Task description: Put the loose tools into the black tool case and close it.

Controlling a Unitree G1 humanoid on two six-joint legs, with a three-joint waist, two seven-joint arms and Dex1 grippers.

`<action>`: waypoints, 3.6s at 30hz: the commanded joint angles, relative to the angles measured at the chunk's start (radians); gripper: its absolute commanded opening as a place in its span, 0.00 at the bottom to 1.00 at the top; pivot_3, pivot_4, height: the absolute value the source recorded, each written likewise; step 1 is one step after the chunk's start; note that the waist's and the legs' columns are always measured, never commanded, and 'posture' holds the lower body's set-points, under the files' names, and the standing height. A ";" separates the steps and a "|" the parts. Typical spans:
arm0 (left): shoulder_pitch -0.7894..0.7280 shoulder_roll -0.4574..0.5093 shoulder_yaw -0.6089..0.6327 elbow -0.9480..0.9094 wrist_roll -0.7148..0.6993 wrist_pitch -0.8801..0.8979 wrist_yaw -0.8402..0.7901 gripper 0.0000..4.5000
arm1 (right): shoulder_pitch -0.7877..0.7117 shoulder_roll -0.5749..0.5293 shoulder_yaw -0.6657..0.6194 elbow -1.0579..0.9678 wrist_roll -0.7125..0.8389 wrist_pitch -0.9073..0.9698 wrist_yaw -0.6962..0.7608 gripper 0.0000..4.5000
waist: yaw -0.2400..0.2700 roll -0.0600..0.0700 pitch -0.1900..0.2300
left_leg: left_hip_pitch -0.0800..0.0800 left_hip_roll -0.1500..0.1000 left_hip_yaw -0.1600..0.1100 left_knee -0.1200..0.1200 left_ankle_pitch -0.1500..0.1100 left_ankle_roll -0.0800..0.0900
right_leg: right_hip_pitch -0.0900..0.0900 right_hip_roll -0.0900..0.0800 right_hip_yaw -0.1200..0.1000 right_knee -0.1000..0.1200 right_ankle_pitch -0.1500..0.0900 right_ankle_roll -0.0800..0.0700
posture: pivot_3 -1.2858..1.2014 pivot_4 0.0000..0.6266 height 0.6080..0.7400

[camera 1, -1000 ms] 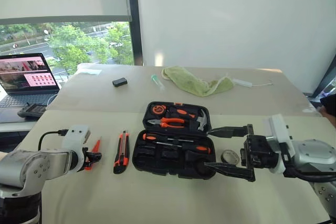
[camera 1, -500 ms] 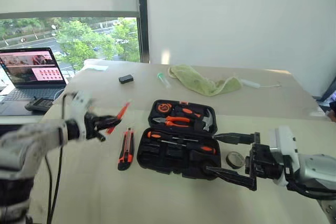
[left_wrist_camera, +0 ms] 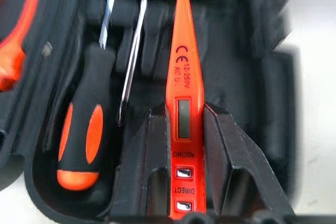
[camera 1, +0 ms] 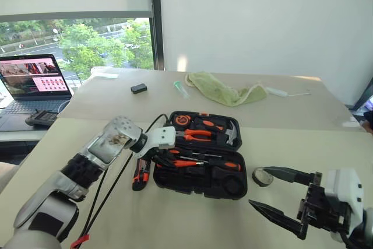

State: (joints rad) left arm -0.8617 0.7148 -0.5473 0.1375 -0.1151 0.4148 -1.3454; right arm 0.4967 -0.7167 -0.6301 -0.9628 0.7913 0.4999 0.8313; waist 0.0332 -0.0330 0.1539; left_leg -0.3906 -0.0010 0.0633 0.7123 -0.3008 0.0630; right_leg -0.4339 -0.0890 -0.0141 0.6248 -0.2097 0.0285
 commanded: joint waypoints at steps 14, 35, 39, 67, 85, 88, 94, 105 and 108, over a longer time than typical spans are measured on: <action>0.005 -0.060 -0.006 0.030 0.184 -0.095 -0.003 0.10 | 0.089 0.012 -0.056 -0.064 0.027 -0.060 -0.024 1.00 | -0.011 0.000 0.000 | 0.004 0.000 -0.001 0.002 -0.001 0.002 | 0.006 -0.001 0.000 0.000 0.001 0.002 | 0.52 0.24 1.00; 0.036 -0.065 0.195 -0.053 -0.001 0.054 -0.061 0.62 | 0.114 0.003 -0.062 -0.061 0.031 -0.073 -0.028 1.00 | -0.019 0.000 0.000 | 0.005 0.001 -0.002 0.003 -0.001 0.002 | 0.008 -0.002 0.000 0.000 0.001 0.002 | 0.52 0.24 1.00; 0.073 -0.100 0.305 -0.032 -0.088 0.113 0.004 0.38 | 0.088 -0.002 -0.036 -0.046 0.022 -0.074 -0.036 1.00 | -0.019 0.000 0.000 | 0.006 0.000 -0.002 0.003 -0.001 0.002 | 0.008 -0.002 -0.001 0.000 0.001 0.003 | 0.52 0.24 1.00; 0.406 -0.274 0.383 -0.151 -0.150 0.142 0.365 0.00 | 0.062 -0.048 -0.042 -0.029 0.054 -0.059 -0.041 1.00 | -0.011 0.011 -0.016 | 0.021 0.001 -0.002 0.001 -0.002 0.003 | 0.022 -0.007 0.001 -0.001 -0.003 0.003 | 0.52 0.24 1.00; 0.557 -0.253 0.769 -0.781 -0.329 0.980 1.002 0.81 | -0.177 -0.105 0.125 0.168 0.006 -0.086 0.081 1.00 | -0.013 0.004 -0.012 | 0.010 -0.001 -0.003 0.001 -0.002 0.003 | 0.012 -0.006 0.000 -0.001 0.000 0.004 | 0.52 0.24 1.00; 0.565 -0.279 0.752 -0.792 -0.317 1.043 1.055 0.81 | -0.200 -0.119 0.126 0.186 0.007 -0.080 0.098 1.00 | -0.009 0.004 -0.011 | 0.010 -0.001 -0.003 0.001 -0.002 0.002 | 0.012 -0.006 0.000 0.000 0.000 0.003 | 0.52 0.24 1.00; 0.603 -0.274 0.639 -0.724 -0.235 1.040 1.152 0.81 | -0.197 -0.147 0.080 0.183 0.030 -0.054 0.115 1.00 | -0.008 0.004 -0.012 | 0.010 0.000 -0.003 -0.001 -0.002 0.002 | 0.011 -0.007 0.001 -0.001 0.000 0.002 | 0.52 0.24 1.00; 0.621 -0.298 0.745 -0.653 -0.293 0.661 1.010 0.39 | -0.151 -0.132 0.049 0.153 0.038 -0.053 0.098 1.00 | 0.002 0.007 -0.013 | 0.011 0.000 -0.004 -0.001 0.000 0.000 | 0.011 -0.018 0.001 0.000 -0.001 -0.003 | 0.52 0.24 1.00; 0.514 -0.205 0.744 -0.608 -0.435 0.612 0.744 0.39 | -0.142 -0.120 0.055 0.145 0.041 -0.060 0.100 1.00 | 0.010 0.005 -0.012 | 0.007 0.000 -0.005 0.000 0.000 0.000 | 0.009 -0.017 -0.001 0.000 -0.001 -0.004 | 0.52 0.24 1.00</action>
State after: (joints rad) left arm -0.2735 0.4424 0.2013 -0.4556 -0.4565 1.0936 -0.4174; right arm 0.3573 -0.8453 -0.5588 -0.7877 0.8092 0.4533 0.9329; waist 0.0432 -0.0281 0.1422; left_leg -0.3848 -0.0013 0.0579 0.7122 -0.3002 0.0632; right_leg -0.4251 -0.1058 -0.0160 0.6242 -0.2109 0.0247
